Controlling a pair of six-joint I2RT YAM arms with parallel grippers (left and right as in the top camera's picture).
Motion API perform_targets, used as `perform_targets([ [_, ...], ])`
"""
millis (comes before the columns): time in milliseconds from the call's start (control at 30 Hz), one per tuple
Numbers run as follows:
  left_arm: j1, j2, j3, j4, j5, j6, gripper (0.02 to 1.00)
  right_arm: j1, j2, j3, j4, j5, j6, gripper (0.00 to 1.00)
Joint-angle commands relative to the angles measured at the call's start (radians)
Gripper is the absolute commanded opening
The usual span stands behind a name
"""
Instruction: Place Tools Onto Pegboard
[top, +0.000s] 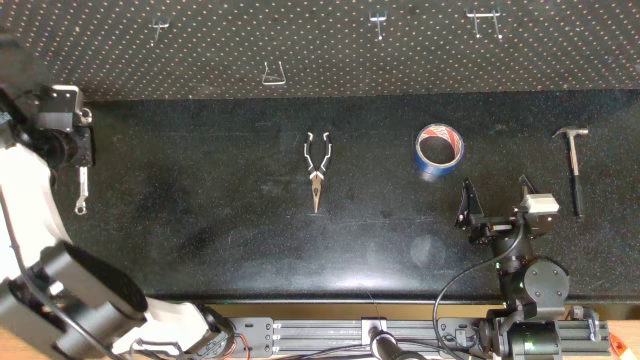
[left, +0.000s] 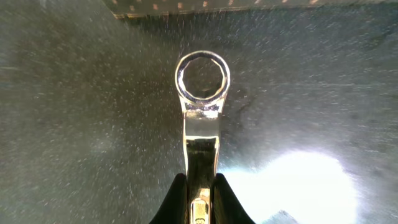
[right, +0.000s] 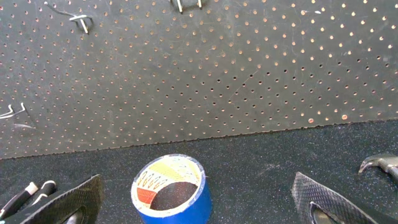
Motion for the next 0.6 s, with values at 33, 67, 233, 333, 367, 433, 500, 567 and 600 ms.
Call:
perform_targets([
  [33, 0.002, -0.202, -0.122, -0.033, 0.048, -0.009, 0.029, 0.005, -0.008, -0.002, -0.005, -0.02, 0.011, 0.989],
  [67, 0.003, -0.246, -0.172, -0.028, 0.048, -0.008, 0.029, 0.005, -0.008, -0.002, -0.005, -0.02, 0.011, 0.989],
  [233, 0.027, -0.43, -0.414, 0.052, 0.021, 0.043, 0.027, 0.005, -0.008, -0.002, -0.005, -0.02, 0.011, 0.987],
  [333, 0.037, -0.52, -0.535, 0.144, 0.023, 0.043, 0.029, 0.005, -0.008, -0.002, -0.005, -0.02, 0.011, 0.989],
  [367, 0.035, -0.541, -0.558, 0.169, 0.04, 0.042, 0.029, 0.005, -0.008, -0.002, -0.005, -0.02, 0.011, 0.989],
  [433, 0.031, -0.567, -0.571, 0.204, 0.091, -0.003, 0.029, 0.005, -0.008, -0.002, -0.005, -0.02, 0.011, 0.989],
  [500, -0.004, -0.596, -0.571, 0.251, 0.086, -0.052, 0.029, 0.005, -0.008, -0.002, -0.005, -0.02, 0.011, 0.987],
  [567, -0.08, -0.655, -0.571, 0.314, 0.086, -0.052, 0.029, 0.005, -0.008, -0.002, -0.005, -0.02, 0.011, 0.989],
  [600, -0.116, -0.678, -0.571, 0.344, 0.086, -0.052, 0.029, 0.005, -0.008, -0.002, -0.005, -0.02, 0.011, 0.989],
])
